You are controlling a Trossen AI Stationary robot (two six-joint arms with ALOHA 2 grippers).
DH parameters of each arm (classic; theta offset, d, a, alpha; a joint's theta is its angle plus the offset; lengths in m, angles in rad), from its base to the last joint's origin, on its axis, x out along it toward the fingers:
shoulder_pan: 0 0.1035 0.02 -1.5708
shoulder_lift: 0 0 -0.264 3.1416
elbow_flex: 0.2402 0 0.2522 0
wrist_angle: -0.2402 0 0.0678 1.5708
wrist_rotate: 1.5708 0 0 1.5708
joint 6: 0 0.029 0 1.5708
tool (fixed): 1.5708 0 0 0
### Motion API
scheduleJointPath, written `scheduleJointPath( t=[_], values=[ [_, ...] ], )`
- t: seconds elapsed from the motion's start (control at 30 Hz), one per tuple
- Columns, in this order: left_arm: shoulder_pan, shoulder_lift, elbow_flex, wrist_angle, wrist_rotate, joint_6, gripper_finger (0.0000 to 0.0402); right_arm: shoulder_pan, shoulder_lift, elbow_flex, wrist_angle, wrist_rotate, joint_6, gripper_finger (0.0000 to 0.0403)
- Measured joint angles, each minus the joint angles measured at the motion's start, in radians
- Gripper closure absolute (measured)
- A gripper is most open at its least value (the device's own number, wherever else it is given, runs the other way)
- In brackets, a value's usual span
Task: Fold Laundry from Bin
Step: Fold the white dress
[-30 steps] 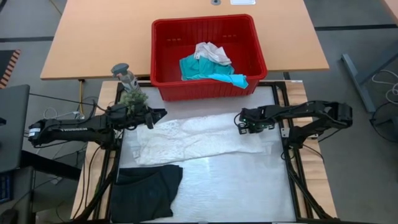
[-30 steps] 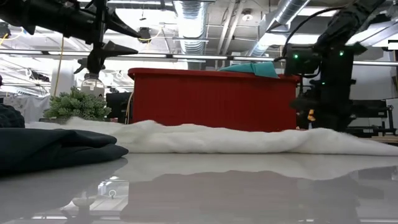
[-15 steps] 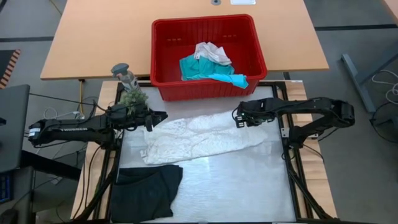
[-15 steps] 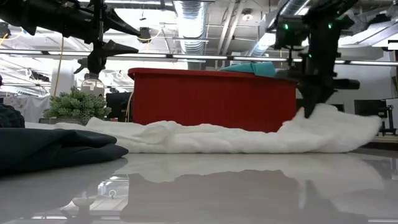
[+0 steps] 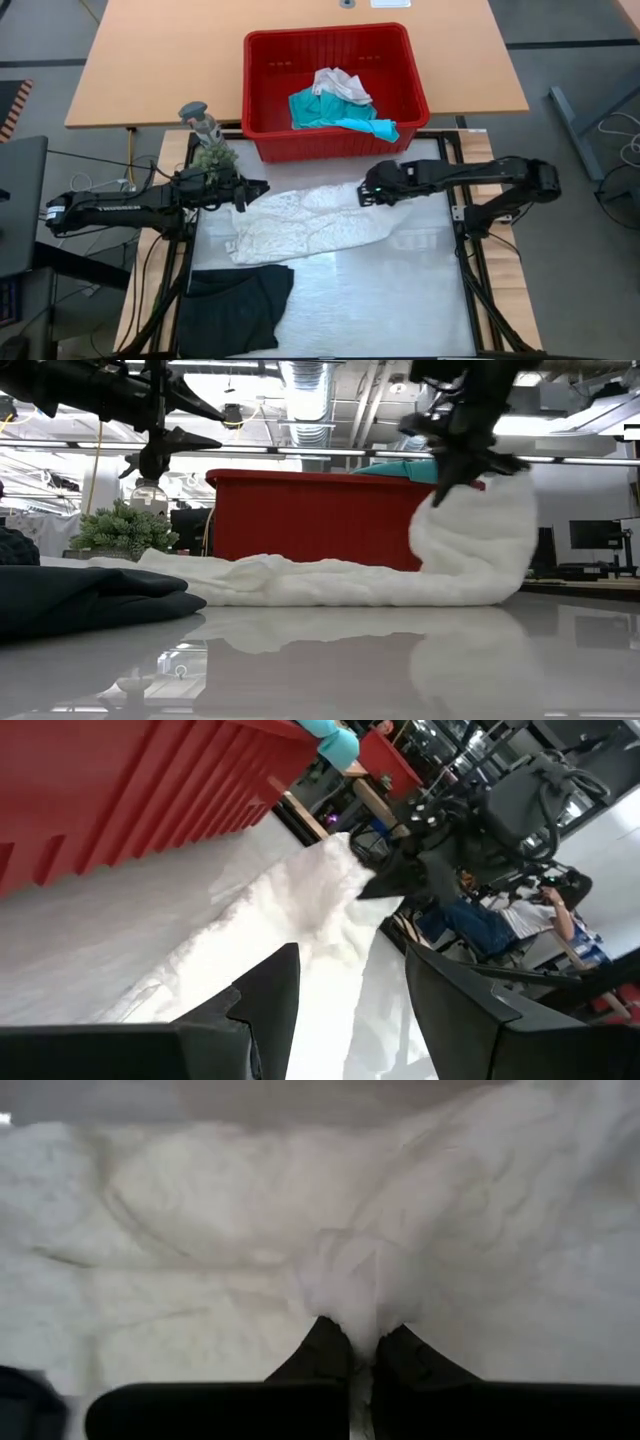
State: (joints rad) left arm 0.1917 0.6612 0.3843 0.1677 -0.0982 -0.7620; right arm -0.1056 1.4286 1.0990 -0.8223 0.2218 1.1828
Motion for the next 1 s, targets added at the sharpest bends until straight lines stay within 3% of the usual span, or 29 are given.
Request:
scheduleJointPath(
  t=[0.43, 0.67, 0.77, 1.0],
  values=[
    [0.000, 0.000, 0.000, 0.002, 0.040, 0.000, 0.0230, 0.055, 0.437, 0.442, -0.104, -0.007, -0.119, 0.0368],
    [0.000, 0.000, 0.000, 0.002, 0.053, 0.013, 0.0230, 0.082, 0.607, 0.582, -0.124, -0.009, -0.188, 0.0367],
    [0.000, 0.000, 0.000, 0.001, 0.071, 0.036, 0.0230, 0.099, 0.652, 0.627, -0.120, -0.010, -0.213, 0.0327],
    [0.000, 0.000, 0.000, -0.002, 0.076, 0.065, 0.0230, 0.104, 0.663, 0.698, -0.119, -0.070, -0.252, 0.0187]
  ],
)
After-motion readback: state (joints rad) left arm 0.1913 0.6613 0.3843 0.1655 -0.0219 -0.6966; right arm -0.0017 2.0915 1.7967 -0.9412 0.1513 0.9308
